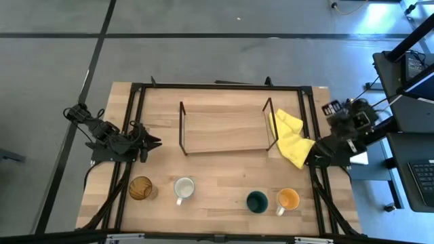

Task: Stack small to large cups/mugs on shelf
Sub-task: Put the yellow cup on the shelf

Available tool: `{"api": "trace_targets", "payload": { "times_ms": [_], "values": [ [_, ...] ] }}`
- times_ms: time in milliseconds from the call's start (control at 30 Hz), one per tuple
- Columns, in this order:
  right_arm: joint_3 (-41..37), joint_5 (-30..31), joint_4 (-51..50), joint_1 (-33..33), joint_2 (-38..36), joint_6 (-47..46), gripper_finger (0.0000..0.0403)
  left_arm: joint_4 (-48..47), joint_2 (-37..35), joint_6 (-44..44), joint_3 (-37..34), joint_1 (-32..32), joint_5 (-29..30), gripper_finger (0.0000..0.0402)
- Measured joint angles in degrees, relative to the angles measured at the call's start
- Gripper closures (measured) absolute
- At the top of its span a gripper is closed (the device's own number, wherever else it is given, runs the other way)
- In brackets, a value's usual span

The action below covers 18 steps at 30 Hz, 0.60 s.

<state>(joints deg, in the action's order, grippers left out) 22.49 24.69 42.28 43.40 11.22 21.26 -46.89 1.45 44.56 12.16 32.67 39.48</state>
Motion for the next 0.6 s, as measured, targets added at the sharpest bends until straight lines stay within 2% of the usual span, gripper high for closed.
{"api": "trace_targets", "payload": {
  "times_ms": [167,300,400,600],
  "values": [
    [24.33,24.57,-19.24,-0.01,13.91,3.95,0.032,-0.01,-0.02,0.0,0.01,0.0,0.0,0.0303],
    [39.77,35.9,-31.07,0.02,23.56,4.13,0.032,0.0,-0.01,0.0,0.0,-0.04,0.01,0.0303],
    [47.29,39.78,-34.17,0.01,28.55,3.68,0.032,0.01,-0.01,0.0,0.0,-0.04,0.01,0.0303],
    [57.55,38.89,-33.86,0.02,34.96,4.31,0.032,0.01,0.0,0.0,-0.01,-0.04,0.01,0.0303]
  ]
}}
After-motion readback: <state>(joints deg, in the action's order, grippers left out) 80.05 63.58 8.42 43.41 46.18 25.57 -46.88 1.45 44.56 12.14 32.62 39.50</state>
